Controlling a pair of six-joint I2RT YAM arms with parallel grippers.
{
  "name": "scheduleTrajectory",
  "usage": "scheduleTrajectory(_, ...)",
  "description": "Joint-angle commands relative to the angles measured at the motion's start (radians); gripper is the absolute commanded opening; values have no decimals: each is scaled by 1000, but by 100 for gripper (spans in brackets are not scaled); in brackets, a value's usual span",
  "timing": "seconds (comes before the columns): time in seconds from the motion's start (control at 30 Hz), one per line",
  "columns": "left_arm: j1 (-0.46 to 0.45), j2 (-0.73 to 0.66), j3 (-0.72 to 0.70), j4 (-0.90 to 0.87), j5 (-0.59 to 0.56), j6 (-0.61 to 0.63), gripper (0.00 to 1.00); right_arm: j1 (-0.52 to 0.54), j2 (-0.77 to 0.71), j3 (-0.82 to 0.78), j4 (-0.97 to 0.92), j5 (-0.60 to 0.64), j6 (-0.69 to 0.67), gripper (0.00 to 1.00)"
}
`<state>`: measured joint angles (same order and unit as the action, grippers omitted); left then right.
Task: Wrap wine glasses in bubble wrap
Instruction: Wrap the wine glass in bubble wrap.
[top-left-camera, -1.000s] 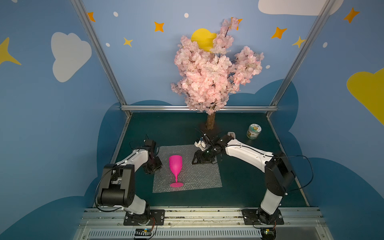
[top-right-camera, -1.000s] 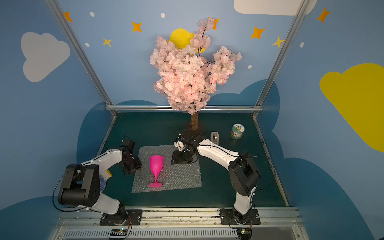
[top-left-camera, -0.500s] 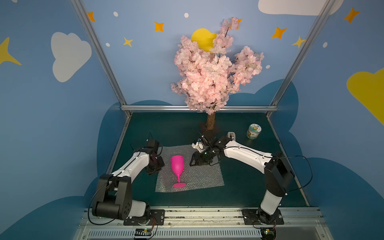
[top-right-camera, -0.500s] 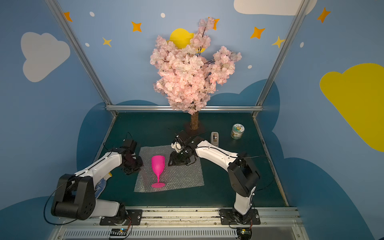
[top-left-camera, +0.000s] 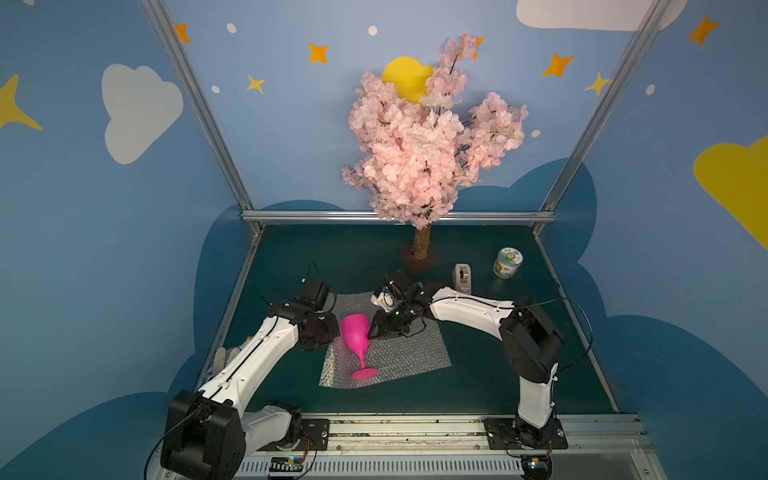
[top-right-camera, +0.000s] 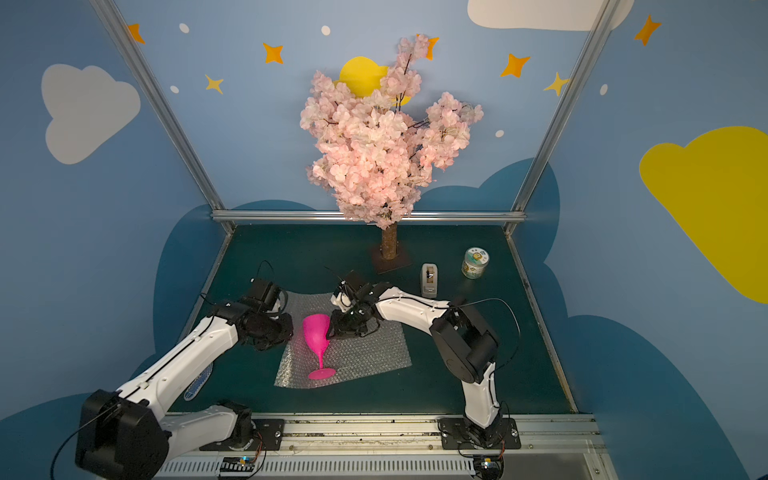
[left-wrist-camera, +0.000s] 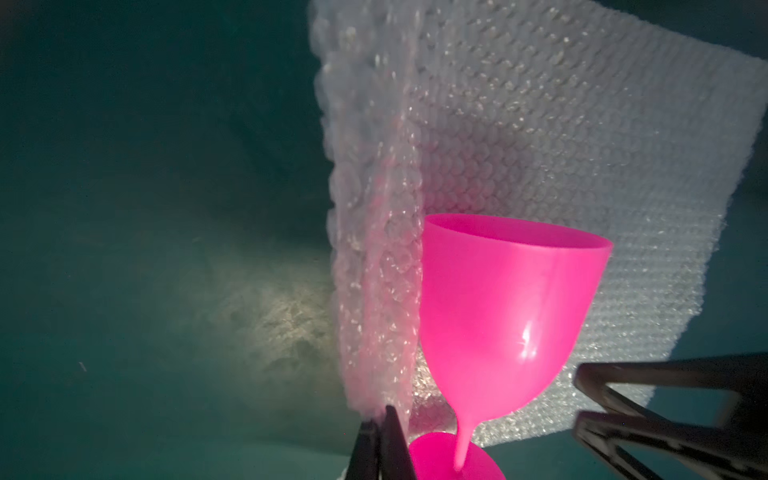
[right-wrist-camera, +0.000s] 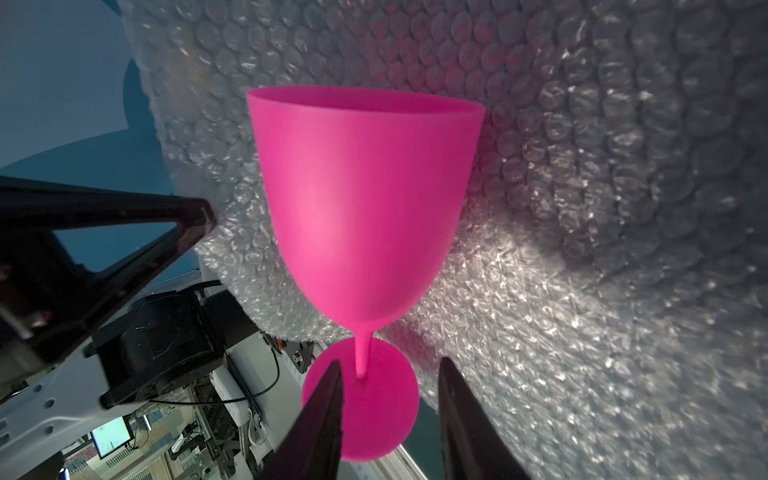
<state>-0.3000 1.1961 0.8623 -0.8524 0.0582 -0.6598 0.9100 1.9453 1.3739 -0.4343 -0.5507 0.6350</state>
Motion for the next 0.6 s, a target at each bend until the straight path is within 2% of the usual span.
scheduleTrajectory(0.0, -25, 19, 38, -28, 16, -64, 5, 11, 17, 43, 45, -23, 17, 35)
scheduleTrajectory(0.27, -117, 70, 92, -1, 13, -183, 5, 13, 31, 18, 87, -35, 41, 29)
scheduleTrajectory(0.43, -162, 108, 118, 31, 10, -268, 4, -7, 2, -32, 109, -46, 51, 29)
scheduleTrajectory(0.57, -200, 153, 147, 42, 0, -316, 3, -23, -55, -84, 146, -64, 46, 33)
